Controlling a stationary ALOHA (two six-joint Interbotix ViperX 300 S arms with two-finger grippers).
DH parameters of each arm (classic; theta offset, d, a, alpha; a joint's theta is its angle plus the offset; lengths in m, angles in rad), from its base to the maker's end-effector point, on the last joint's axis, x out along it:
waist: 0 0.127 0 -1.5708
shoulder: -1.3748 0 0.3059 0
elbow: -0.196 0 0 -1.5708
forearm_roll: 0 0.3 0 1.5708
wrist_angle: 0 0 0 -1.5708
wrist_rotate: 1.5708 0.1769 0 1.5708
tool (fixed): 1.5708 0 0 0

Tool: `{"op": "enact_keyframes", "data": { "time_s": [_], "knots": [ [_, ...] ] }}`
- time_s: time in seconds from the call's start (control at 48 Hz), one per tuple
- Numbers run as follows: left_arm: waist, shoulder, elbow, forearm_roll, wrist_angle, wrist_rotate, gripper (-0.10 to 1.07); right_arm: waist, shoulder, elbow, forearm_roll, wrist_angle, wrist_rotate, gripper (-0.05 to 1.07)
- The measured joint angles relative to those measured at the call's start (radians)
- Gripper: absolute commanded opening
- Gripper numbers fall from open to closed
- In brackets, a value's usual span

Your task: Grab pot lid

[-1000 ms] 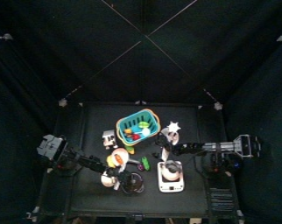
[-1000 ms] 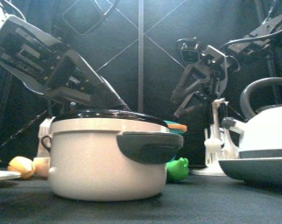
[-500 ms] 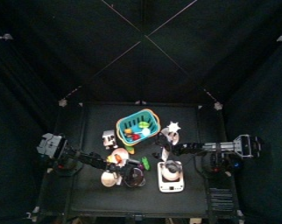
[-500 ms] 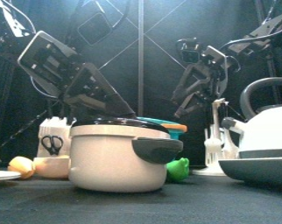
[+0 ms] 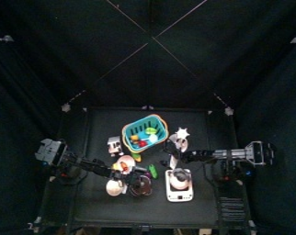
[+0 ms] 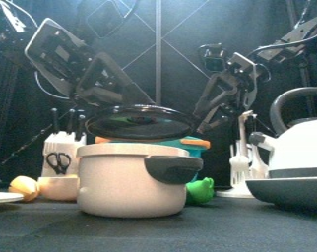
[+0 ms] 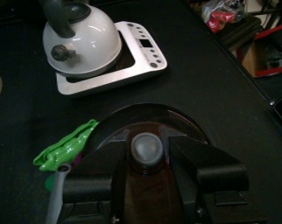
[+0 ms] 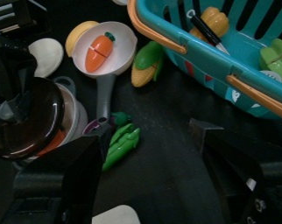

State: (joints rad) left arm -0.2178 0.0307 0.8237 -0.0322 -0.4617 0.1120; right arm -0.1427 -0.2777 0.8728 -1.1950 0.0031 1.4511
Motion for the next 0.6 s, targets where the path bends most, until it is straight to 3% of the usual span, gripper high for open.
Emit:
{"op": "enact_keyframes", "data": {
  "time_s": [0.604],
  "knots": [
    [0.037,-0.178,0.098,-0.002,-0.02,0.0,0.4,0.003,-0.003,0.0,0.0,-0.002,-0.002,1.01]
  ]
}}
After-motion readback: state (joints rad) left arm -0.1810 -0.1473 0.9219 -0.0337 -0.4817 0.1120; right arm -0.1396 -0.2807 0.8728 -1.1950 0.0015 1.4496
